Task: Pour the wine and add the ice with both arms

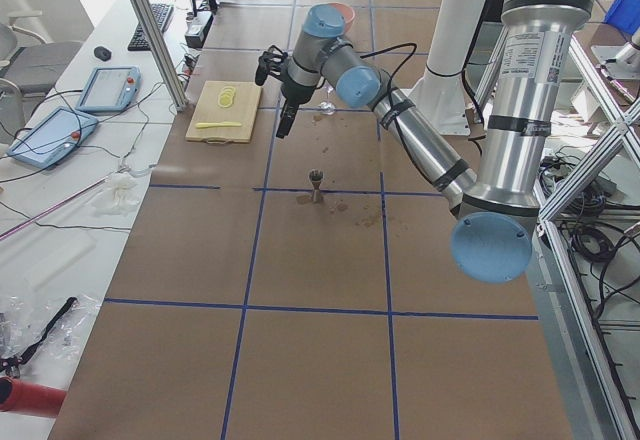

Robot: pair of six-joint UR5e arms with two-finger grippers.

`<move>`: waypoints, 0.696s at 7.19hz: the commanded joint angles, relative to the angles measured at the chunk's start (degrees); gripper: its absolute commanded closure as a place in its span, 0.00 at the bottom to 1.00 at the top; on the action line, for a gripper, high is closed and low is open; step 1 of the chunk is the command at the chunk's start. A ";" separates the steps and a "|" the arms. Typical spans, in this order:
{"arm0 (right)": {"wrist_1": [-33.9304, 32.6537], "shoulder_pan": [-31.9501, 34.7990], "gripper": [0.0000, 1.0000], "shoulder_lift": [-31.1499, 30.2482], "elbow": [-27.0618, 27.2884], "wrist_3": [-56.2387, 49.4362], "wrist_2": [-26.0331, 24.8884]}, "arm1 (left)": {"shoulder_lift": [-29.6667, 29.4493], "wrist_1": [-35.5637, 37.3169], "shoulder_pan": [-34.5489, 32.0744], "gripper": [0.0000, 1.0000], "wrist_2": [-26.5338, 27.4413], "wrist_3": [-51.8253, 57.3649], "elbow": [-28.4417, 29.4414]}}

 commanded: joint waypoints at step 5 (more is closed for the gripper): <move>0.07 -0.12 0.00 -0.21 1.90 2.11 0.23 | 24.05 -30.42 34.73 0.00 38.67 -29.53 -2.11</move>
